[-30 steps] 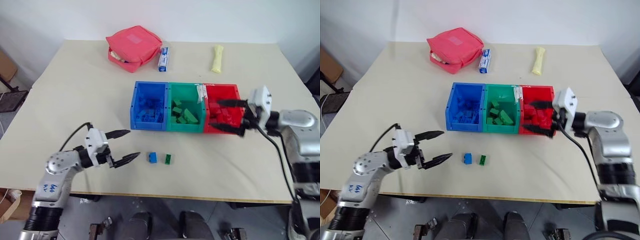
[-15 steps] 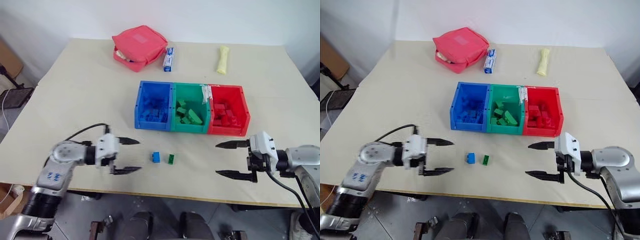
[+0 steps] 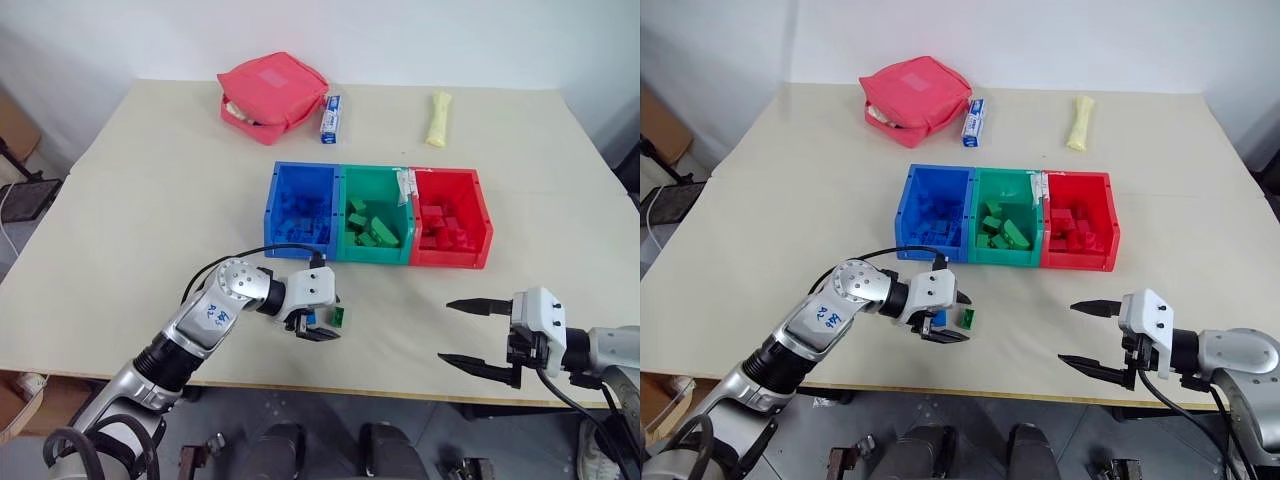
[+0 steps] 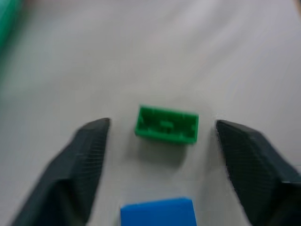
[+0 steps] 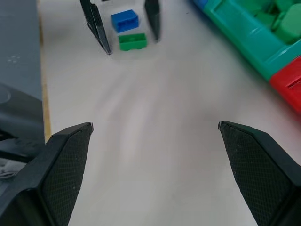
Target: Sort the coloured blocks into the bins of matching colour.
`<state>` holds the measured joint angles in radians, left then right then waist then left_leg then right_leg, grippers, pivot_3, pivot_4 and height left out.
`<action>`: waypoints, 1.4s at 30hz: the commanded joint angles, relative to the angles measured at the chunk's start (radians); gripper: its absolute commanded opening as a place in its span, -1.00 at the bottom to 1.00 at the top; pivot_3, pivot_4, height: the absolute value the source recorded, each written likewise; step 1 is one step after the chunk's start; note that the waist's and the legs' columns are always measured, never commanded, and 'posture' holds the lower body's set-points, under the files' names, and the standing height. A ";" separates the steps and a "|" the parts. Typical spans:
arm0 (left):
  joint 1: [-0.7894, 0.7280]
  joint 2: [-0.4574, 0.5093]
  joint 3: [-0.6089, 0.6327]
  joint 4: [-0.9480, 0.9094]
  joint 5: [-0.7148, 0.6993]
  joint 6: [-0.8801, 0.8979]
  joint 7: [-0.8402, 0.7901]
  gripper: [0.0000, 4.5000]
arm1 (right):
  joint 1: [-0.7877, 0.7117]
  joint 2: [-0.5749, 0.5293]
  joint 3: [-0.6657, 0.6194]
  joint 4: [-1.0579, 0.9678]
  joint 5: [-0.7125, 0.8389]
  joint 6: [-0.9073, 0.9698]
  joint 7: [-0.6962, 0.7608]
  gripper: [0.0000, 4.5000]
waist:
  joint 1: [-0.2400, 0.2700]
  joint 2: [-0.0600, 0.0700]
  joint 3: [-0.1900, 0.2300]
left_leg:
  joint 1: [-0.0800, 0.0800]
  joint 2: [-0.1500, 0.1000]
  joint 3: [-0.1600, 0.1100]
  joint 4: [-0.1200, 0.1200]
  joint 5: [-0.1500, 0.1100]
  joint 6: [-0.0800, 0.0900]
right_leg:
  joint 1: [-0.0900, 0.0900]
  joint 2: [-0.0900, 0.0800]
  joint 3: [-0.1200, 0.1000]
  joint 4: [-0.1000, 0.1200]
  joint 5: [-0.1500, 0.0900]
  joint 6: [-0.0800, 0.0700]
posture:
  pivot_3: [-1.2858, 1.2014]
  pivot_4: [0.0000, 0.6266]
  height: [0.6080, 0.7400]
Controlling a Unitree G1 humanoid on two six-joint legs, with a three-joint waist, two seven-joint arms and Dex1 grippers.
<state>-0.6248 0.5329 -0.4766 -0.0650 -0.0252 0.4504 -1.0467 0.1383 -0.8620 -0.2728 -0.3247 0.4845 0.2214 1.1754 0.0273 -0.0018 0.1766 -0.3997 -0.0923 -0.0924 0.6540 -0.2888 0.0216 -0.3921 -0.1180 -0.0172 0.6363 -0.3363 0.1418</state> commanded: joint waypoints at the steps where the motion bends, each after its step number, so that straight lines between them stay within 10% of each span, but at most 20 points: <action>1: -0.009 -0.002 0.012 0.005 -0.002 -0.008 -0.016 0.03 | 0.027 0.002 -0.056 -0.040 0.019 -0.003 -0.023 1.00 | 0.000 0.000 0.000 | 0.000 0.000 0.000 0.000 0.000 0.000 | 0.000 0.000 0.000 0.000 0.000 0.000 | 0.03 -0.52 1.00; 4: -0.007 -0.031 0.030 0.011 -0.022 -0.017 -0.007 -0.37 | 0.058 0.012 -0.080 -0.052 0.019 -0.005 -0.047 1.00 | 0.001 0.000 0.000 | 0.000 0.000 0.000 0.000 0.000 0.000 | 0.000 0.000 0.001 0.000 0.000 0.000 | 0.03 -0.52 1.00; 23: -0.296 -0.380 0.295 0.428 -0.014 -0.235 0.430 -0.37 | 0.183 0.325 -0.291 -0.235 0.100 0.015 -0.475 1.00 | -0.001 0.000 0.000 | -0.002 -0.001 -0.001 0.006 0.000 0.000 | -0.001 0.001 0.001 0.007 0.000 0.001 | 0.03 -0.52 1.00; 33: -0.197 -0.253 0.366 0.358 -0.089 -0.330 0.278 0.99 | 0.060 0.205 -0.210 -0.176 0.099 0.021 -0.380 1.00 | -0.010 0.000 0.000 | -0.001 -0.001 -0.001 0.005 0.000 -0.001 | -0.002 0.002 0.002 0.008 0.000 0.001 | 0.03 -0.52 1.00; 42: 0.162 0.041 0.601 0.092 -0.369 -0.311 -0.013 0.99 | -0.108 0.067 0.014 -0.064 0.055 -0.025 -0.125 1.00 | -0.024 0.000 0.000 | 0.001 0.000 -0.003 0.004 -0.001 -0.001 | -0.002 0.002 0.008 0.007 0.000 0.001 | 0.03 -0.52 1.00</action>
<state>-0.4950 0.5405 0.0439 0.0968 -0.3060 0.1333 -1.0021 0.0517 -0.7766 -0.2841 -0.3945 0.5472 0.2248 0.9971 0.0036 -0.0014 0.1763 -0.3987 -0.0923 -0.0962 0.6581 -0.2898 0.0201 -0.3939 -0.1160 -0.0089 0.6420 -0.3360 0.1423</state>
